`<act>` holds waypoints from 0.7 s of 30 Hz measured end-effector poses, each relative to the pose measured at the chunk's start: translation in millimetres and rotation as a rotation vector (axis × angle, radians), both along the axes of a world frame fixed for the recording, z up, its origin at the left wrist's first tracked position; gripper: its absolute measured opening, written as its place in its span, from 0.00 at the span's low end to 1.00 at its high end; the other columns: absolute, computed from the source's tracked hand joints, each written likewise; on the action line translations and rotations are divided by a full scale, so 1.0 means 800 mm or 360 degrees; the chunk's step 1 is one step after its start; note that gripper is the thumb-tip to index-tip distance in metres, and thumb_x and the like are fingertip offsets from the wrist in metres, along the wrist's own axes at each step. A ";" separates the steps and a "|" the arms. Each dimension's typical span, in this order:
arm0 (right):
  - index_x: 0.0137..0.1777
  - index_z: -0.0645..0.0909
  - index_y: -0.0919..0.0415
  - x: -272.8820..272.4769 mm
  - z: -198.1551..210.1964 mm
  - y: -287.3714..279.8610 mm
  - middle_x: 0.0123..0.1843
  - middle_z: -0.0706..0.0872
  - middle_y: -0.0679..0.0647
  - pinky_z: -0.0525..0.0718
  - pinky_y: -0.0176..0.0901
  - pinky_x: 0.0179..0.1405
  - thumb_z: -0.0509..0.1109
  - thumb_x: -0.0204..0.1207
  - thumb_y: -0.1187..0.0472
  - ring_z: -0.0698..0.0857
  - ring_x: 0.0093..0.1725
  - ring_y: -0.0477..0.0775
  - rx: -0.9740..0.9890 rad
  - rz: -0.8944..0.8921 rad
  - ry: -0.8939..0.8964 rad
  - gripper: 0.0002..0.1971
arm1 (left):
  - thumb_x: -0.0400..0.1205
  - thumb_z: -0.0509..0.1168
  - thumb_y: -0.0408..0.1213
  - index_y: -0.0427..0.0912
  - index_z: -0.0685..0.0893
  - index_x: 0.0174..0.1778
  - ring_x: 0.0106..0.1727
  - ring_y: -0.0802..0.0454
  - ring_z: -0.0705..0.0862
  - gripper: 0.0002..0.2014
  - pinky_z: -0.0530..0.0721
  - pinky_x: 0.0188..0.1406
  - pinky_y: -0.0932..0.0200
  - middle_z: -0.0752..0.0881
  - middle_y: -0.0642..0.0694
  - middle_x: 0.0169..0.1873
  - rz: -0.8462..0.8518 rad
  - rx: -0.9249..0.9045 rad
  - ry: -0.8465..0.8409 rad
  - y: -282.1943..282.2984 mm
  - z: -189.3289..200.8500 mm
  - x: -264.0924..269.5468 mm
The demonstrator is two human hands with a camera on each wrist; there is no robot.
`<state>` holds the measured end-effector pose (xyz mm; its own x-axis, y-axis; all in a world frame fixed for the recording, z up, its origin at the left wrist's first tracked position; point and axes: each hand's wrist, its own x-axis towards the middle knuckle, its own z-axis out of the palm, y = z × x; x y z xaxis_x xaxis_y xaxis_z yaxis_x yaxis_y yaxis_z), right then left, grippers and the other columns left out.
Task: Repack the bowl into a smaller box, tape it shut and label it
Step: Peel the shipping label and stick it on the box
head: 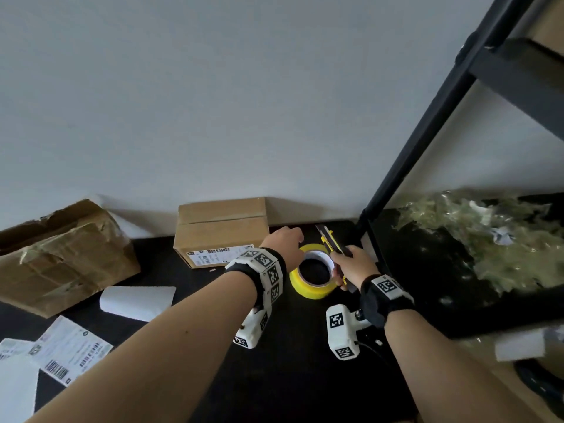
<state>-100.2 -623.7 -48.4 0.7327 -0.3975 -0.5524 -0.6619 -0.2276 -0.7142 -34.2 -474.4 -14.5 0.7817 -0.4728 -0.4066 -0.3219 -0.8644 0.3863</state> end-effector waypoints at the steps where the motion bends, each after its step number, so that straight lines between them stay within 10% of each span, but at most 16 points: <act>1: 0.40 0.75 0.63 -0.002 0.000 -0.006 0.25 0.80 0.57 0.70 0.35 0.15 0.62 0.82 0.55 0.74 0.16 0.51 -0.0028 -0.0042 0.0001 0.13 | 0.84 0.59 0.39 0.44 0.72 0.71 0.67 0.43 0.76 0.19 0.76 0.63 0.53 0.74 0.43 0.69 0.0007 0.0018 0.0020 -0.003 -0.004 0.001; 15: 0.60 0.69 0.61 -0.006 -0.034 -0.044 0.40 0.76 0.59 0.74 0.43 0.27 0.54 0.82 0.75 0.74 0.31 0.53 0.0301 -0.0292 0.0034 0.12 | 0.84 0.58 0.46 0.37 0.68 0.68 0.55 0.41 0.86 0.21 0.79 0.42 0.54 0.85 0.38 0.56 0.0228 0.0286 0.0241 -0.031 -0.056 0.007; 21: 0.63 0.81 0.67 -0.005 -0.053 -0.059 0.52 0.83 0.62 0.75 0.44 0.48 0.63 0.81 0.65 0.82 0.51 0.60 -0.0259 -0.0082 0.0178 0.13 | 0.83 0.61 0.40 0.37 0.67 0.70 0.61 0.38 0.82 0.22 0.82 0.53 0.50 0.79 0.36 0.63 0.0260 0.0360 0.0230 -0.041 -0.074 0.008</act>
<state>-103.8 -671.1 -90.5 0.6468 -0.5236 -0.5546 -0.7487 -0.2974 -0.5924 -27.9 -506.9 -73.6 0.7663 -0.2302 -0.5997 -0.1272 -0.9695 0.2097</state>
